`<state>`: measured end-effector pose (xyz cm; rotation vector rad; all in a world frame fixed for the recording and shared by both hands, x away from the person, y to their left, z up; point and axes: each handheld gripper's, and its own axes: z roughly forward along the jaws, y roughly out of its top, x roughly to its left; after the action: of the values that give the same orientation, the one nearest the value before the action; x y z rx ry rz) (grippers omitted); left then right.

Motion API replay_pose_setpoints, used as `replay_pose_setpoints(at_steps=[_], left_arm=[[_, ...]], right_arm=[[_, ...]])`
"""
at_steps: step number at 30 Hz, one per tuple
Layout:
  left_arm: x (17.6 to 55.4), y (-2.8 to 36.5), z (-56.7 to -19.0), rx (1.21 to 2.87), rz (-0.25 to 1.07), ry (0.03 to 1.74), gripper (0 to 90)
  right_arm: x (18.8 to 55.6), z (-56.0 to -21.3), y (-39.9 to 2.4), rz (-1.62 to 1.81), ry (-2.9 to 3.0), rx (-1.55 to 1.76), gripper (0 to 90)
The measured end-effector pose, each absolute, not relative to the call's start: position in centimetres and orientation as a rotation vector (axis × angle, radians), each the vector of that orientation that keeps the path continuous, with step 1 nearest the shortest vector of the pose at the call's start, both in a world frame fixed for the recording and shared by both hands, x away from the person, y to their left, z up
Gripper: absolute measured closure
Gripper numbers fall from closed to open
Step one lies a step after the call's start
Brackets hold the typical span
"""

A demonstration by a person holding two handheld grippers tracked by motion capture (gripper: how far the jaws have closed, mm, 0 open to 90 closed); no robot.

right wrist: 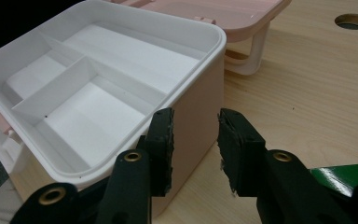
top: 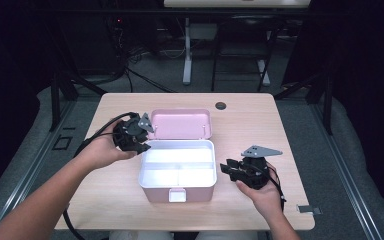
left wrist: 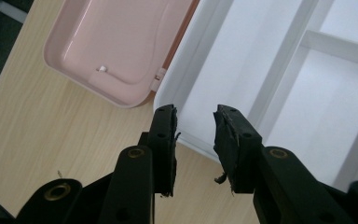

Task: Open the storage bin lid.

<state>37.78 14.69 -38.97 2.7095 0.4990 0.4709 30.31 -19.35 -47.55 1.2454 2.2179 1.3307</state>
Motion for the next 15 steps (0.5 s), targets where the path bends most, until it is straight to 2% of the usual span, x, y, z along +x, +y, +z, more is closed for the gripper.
replay_pose_setpoints(at_steps=[7, 15], left_arm=[[37.5, 13.3, -39.3, 2.743, 0.444, 0.454, 62.4], [37.2, 11.5, -39.5, 2.778, 0.418, 0.384, 64.0]], right_arm=[[30.6, -47.6, -19.9, 1.344, 2.188, 1.276, 58.7], [31.0, -47.9, -20.4, 1.316, 2.200, 1.303, 53.4]])
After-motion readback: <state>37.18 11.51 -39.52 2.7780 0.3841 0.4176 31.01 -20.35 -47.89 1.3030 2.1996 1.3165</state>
